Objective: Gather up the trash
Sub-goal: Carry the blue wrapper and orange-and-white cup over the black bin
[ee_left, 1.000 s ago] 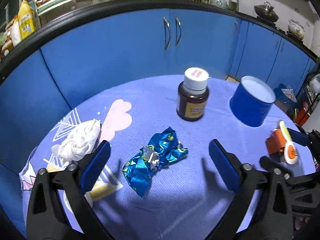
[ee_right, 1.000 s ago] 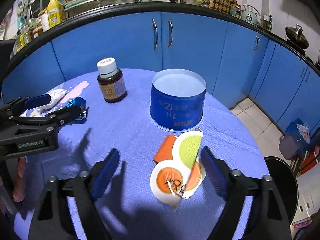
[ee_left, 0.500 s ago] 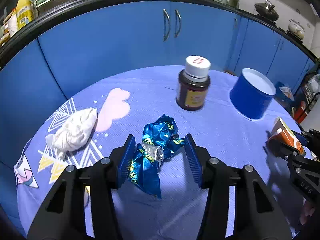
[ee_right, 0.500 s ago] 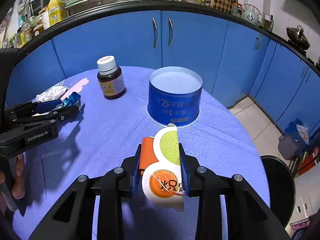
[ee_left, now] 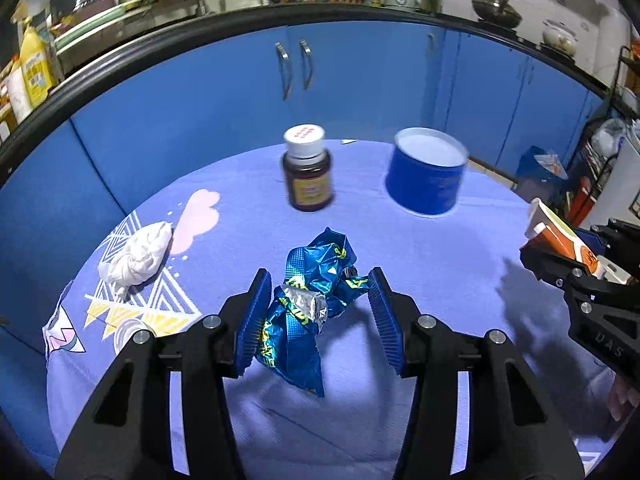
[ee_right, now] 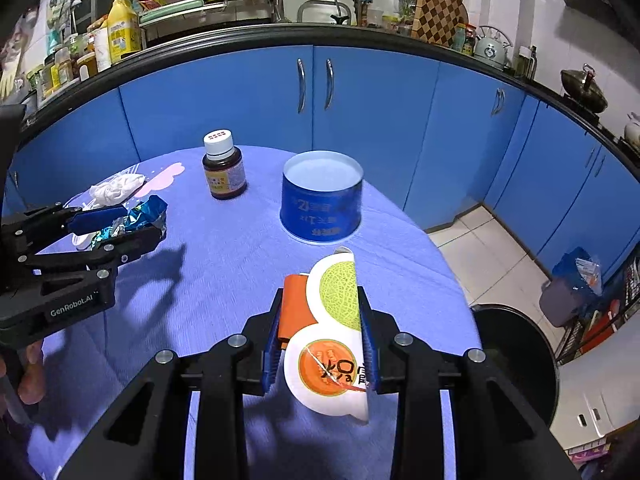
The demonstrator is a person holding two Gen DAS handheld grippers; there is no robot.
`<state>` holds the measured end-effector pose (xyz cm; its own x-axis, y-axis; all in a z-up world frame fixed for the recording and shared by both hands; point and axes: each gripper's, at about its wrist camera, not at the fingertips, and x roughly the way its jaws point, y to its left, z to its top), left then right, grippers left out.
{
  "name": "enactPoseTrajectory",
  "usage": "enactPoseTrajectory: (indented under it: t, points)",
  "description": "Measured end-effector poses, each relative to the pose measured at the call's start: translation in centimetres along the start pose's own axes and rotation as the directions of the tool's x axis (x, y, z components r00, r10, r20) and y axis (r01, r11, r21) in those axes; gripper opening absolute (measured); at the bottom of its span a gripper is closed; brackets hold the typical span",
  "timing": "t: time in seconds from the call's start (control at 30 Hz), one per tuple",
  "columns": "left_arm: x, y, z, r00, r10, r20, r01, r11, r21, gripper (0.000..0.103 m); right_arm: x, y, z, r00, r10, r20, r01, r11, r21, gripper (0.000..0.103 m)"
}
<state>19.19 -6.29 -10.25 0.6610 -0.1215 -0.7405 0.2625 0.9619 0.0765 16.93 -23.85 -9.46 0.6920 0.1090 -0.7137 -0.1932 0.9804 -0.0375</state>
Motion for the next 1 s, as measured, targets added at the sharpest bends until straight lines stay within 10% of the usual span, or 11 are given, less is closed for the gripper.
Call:
enactPoseTrajectory:
  t: [1.0]
  points:
    - [-3.1, -13.8, 2.0, 0.998, -0.039, 0.057, 0.025, 0.975, 0.222, 0.051, -7.0, -8.3, -3.7, 0.992, -0.087, 0.091, 0.084, 0.996, 0.037, 0.032]
